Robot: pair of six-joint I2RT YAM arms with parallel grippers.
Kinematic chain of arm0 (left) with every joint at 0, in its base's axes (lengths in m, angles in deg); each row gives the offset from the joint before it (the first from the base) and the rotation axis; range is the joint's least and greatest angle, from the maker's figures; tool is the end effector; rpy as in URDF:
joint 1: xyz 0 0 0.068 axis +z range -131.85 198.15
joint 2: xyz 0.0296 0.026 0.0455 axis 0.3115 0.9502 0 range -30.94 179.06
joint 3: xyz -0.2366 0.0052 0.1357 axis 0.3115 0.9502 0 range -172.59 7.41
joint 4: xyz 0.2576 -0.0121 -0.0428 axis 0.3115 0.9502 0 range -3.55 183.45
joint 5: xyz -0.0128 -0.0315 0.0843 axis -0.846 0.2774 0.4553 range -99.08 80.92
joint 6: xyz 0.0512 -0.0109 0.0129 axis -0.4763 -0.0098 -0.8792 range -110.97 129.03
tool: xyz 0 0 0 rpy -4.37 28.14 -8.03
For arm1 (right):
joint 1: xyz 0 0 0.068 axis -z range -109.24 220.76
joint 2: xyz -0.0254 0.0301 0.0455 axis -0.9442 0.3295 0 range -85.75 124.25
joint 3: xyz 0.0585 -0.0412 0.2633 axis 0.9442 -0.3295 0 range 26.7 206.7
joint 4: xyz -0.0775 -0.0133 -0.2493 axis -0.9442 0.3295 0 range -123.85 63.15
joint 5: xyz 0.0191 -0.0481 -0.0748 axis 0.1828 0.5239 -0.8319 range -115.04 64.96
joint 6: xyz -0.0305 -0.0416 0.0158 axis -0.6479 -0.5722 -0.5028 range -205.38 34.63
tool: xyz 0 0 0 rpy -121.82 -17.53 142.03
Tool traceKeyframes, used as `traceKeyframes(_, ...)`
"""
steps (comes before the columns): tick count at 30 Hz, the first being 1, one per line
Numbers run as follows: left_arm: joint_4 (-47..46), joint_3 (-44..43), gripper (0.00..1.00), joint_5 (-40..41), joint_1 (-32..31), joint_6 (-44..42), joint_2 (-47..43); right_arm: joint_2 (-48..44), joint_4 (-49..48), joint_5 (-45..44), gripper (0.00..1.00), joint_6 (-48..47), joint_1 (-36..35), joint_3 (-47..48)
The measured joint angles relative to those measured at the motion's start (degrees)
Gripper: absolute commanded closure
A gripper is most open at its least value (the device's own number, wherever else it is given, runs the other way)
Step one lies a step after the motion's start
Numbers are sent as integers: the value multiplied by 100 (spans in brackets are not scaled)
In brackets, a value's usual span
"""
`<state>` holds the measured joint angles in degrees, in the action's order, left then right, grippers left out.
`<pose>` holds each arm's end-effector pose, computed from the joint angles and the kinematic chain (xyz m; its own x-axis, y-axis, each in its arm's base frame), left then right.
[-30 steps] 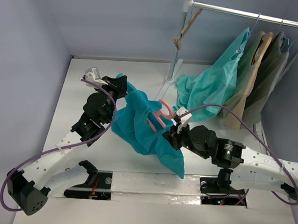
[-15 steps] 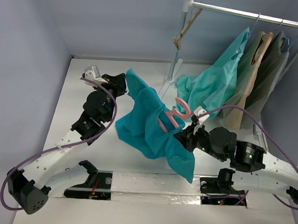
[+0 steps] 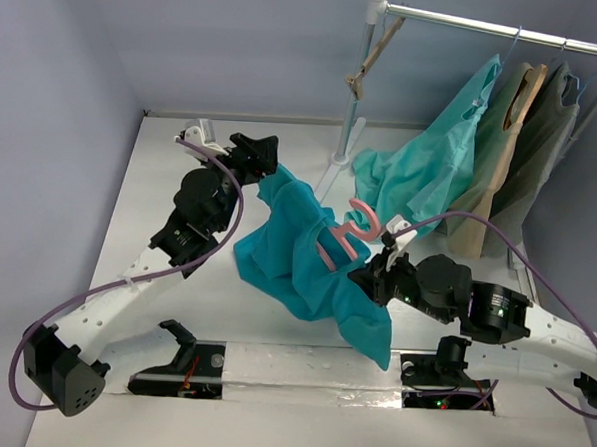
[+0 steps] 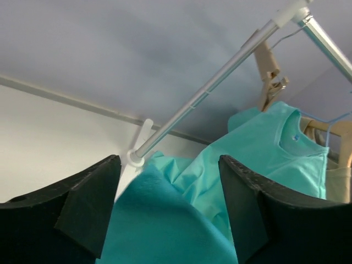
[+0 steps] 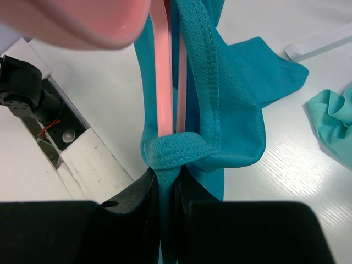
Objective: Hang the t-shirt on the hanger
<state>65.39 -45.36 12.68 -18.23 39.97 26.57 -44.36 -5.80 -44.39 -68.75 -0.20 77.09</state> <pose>0.1930 -0.1259 0.4058 0.0580 -0.6359 -0.7696 0.3433 0.7366 -0.5828 0.0621 0.1439 0.3505 -0.3279 -0.1229 -0.9367 -0.7263 0.6669 0.1668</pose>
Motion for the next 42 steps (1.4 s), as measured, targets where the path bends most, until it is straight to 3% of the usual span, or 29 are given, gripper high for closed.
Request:
traceKeyframes(8,197,0,40,-291,236,151,245,-87,-17,28,100,33,0,-61)
traceKeyframes(12,201,0,59,-363,243,229,240,-133,-13,26,100,33,0,-74)
traceKeyframes(13,199,0,72,-378,245,254,240,-136,-13,28,100,33,0,-74)
traceKeyframes(18,162,0,100,-376,271,295,240,-153,-13,28,100,37,0,-74)
traceKeyframes(32,234,-463,100,341,756,-138,511,-629,205,199,100,118,0,-76)
traceKeyframes(42,343,-494,100,90,1056,-131,815,-1204,505,264,100,149,0,-70)
